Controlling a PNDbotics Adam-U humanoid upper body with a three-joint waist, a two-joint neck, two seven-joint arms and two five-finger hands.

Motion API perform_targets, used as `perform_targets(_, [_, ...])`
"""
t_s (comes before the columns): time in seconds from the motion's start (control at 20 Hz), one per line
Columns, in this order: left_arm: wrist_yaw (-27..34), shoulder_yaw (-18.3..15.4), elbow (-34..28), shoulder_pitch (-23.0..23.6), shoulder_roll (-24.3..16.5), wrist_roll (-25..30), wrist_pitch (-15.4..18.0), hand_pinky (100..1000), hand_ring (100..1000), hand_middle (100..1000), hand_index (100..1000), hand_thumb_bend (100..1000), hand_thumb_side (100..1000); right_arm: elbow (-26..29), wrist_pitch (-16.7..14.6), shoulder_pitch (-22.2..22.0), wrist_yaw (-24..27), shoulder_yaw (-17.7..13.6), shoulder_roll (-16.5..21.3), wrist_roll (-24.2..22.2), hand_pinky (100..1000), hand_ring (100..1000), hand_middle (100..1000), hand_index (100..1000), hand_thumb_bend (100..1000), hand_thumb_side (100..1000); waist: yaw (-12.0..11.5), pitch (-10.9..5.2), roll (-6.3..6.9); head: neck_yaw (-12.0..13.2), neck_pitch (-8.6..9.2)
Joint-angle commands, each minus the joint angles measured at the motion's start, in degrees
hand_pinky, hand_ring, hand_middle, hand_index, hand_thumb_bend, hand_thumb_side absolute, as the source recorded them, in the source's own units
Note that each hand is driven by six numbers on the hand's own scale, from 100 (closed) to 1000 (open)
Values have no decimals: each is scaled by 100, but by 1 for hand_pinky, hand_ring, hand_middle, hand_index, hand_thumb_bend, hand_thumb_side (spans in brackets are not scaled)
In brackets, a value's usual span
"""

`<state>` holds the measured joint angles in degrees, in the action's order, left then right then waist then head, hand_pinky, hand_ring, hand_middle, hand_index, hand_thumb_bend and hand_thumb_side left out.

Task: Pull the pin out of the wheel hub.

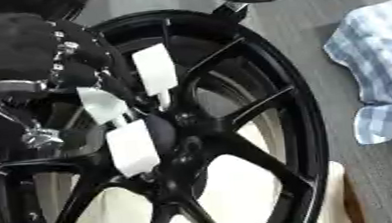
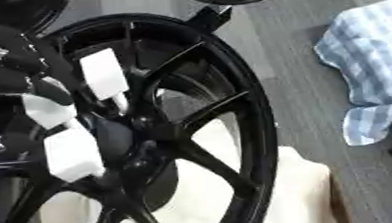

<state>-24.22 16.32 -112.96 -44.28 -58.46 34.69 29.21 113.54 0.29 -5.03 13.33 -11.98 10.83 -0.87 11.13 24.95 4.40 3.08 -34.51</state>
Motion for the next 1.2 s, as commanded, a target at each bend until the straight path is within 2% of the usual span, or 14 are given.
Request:
perform_targets(0.05, [-140, -100, 23, -55, -81, -24, 148, 864, 855, 782, 839, 417, 157, 105, -8, 17, 2, -5, 27, -31, 842, 701, 632, 591, 175, 487, 10, -85, -17, 18, 106])
perform_targets(0.2, [-224, -95, 71, -63, -68, -85, 198, 863, 853, 783, 838, 427, 158, 105, -1, 26, 13, 4, 22, -46, 843, 701, 632, 591, 174, 491, 21, -76, -14, 21, 123])
perform_targets(1.2, [-155, -40, 193, -97, -21, -389, 356, 831, 818, 685, 781, 327, 145, 105, 39, 42, 60, 22, -32, -46, 843, 699, 628, 589, 172, 508, 43, -43, -8, 19, 142])
